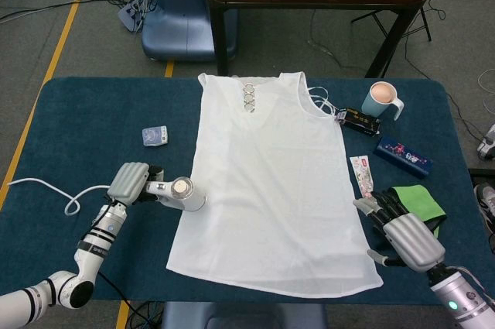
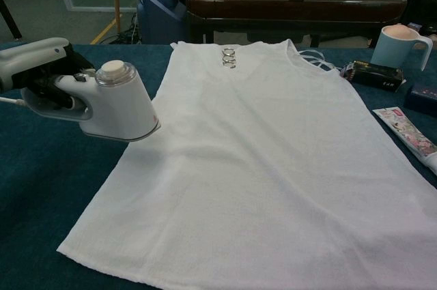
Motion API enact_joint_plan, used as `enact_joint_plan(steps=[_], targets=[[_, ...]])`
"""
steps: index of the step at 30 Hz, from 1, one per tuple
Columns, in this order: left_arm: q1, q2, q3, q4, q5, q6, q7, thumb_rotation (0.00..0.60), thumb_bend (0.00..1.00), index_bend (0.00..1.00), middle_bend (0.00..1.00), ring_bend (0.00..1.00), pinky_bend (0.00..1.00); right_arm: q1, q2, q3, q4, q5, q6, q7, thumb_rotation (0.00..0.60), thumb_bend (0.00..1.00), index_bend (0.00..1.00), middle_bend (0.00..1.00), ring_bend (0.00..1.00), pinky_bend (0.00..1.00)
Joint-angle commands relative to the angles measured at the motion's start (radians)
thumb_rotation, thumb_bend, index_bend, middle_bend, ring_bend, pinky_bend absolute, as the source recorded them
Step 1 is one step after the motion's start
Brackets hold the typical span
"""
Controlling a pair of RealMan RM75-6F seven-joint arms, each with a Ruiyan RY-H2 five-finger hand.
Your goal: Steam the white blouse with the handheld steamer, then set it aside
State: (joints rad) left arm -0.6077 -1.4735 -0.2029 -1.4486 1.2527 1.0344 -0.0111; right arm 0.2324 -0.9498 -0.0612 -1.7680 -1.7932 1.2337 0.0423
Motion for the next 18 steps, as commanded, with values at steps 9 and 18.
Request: enact_joint_plan(steps=[9,18], targets=[[-0.09,-0.119,-0.019,0.036,-0.033,-0.039,0.134,0.6,0.25,0.87,0.84,0.7,0.8,0.121,-0.12,-0.04,0.021,-0.031,-0.195,-0.025,0.6,0.61,0.01,0.07,0.0,0.0],[-0.134,-0.183,-0.032,0.108,-0.096,-0.076,0.197,0.6,0.25,0.87,0.84,0.7,0.8,0.167,-0.202,-0.049,0.056,0.008,-0.266,-0.015,0.6,0.5,0.01,0.07,0.0,0.0]])
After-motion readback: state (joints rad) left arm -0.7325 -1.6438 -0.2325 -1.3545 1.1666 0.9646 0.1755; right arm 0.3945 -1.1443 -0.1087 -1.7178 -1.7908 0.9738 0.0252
